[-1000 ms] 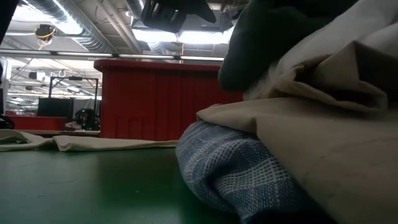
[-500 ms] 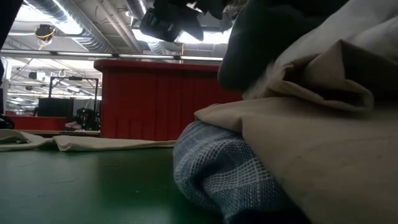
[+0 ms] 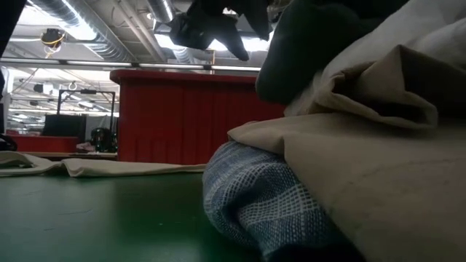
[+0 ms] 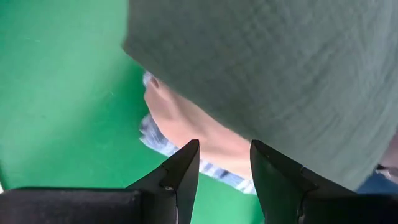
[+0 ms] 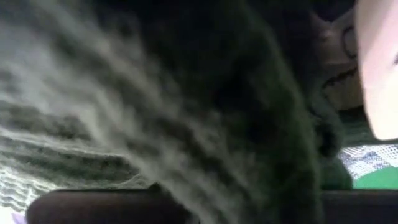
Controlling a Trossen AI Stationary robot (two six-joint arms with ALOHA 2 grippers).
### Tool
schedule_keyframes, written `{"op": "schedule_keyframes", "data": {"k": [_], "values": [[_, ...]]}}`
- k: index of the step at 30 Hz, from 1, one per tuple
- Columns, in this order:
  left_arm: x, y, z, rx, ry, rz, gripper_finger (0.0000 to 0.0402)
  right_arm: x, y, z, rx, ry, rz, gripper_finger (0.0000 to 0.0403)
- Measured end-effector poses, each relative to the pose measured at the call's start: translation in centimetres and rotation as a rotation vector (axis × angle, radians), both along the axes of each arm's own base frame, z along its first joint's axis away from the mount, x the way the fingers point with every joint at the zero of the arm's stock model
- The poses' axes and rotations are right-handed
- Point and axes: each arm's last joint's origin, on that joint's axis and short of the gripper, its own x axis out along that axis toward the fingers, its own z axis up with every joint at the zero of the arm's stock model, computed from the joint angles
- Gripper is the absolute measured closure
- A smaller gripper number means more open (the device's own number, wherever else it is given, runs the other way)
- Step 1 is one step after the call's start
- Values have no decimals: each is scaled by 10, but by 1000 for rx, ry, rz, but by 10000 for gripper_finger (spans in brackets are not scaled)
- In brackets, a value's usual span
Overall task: Fold Laundry from Bin
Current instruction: Fold the green shirt
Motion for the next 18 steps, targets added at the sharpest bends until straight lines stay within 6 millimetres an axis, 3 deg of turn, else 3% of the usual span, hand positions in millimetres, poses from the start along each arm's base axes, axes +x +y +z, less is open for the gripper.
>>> {"op": "schedule_keyframes", "data": {"k": [5,11,14,18], "values": [[1,1,0,30,-12,27,264,0,0,0,-6,-12,22,361],[5,2,3,-144,-13,37,264,0,0,0,-8,-16,27,387],[8,5,4,-212,-17,58,264,0,0,0,-14,-26,41,384],[8,6,3,-159,-26,61,264,0,0,0,-15,-26,40,371]]}}
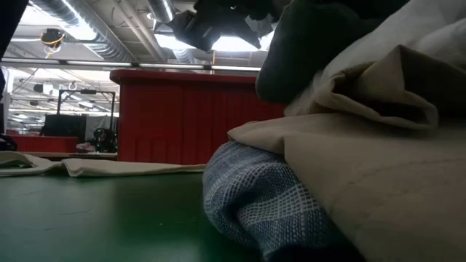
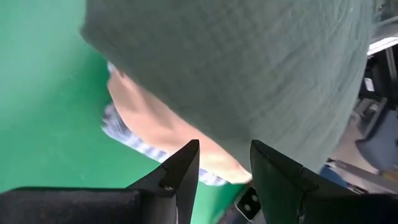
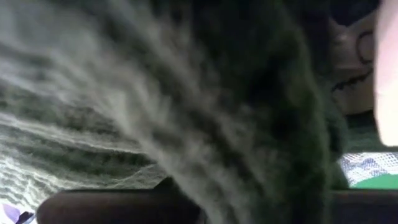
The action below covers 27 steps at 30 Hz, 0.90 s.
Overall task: Fold Laundry from Bin
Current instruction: Fold the green shirt
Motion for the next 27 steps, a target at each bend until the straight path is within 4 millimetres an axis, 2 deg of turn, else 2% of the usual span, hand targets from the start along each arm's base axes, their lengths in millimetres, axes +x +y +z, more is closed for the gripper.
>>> {"op": "schedule_keyframes", "data": {"k": [17,27], "values": [[1,3,-1,106,-22,52,264,0,0,0,4,2,2,378],[12,-4,-24,26,37,163,264,0,0,0,4,2,2,378]]}}
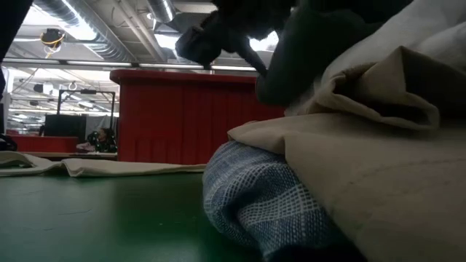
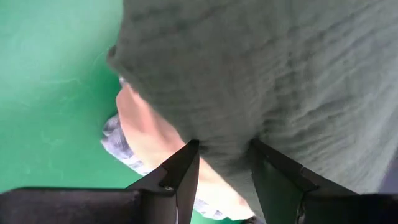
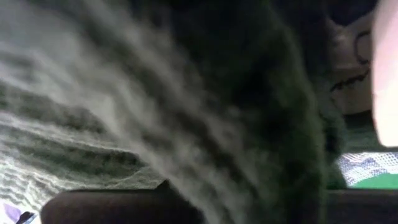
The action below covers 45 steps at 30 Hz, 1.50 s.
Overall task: Fold Laundry from Bin
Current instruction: Fold the green shirt
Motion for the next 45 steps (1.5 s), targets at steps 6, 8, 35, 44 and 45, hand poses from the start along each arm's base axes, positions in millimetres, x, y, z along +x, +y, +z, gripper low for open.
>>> {"op": "schedule_keyframes", "data": {"k": [6,8,35,44,45], "values": [[6,-1,-12,11,9,-21,264,0,0,0,1,-1,0,379],[8,-2,-15,24,-1,-49,264,0,0,0,1,0,0,379],[9,-5,15,-65,-192,-273,400,7,3,55,77,-179,8,379],[13,-15,29,-218,-295,-314,401,0,0,98,103,-227,11,379],[14,-17,31,-241,-316,-314,401,-1,0,103,110,-234,13,379]]}}
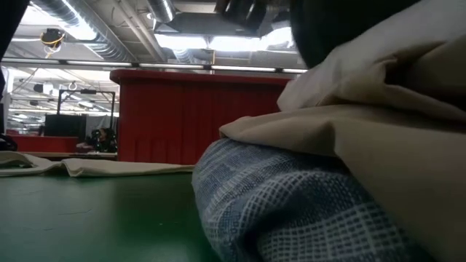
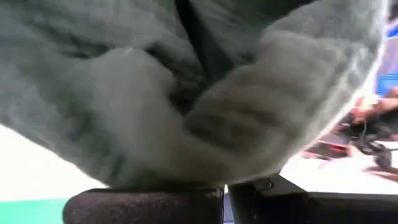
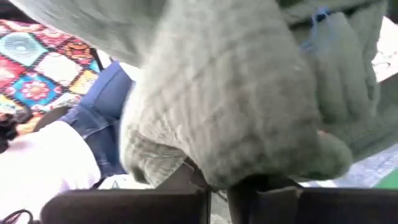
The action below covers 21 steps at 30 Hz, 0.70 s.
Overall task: Fold Laundry from Bin
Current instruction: Fold the green shirt
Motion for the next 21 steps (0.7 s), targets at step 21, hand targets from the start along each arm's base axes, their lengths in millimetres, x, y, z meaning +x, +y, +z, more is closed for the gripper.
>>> {"op": "schedule_keyframes", "data": {"k": [21], "values": [[-5,-40,40,-176,-243,-56,401,-12,24,41,114,-53,132,379]]}}
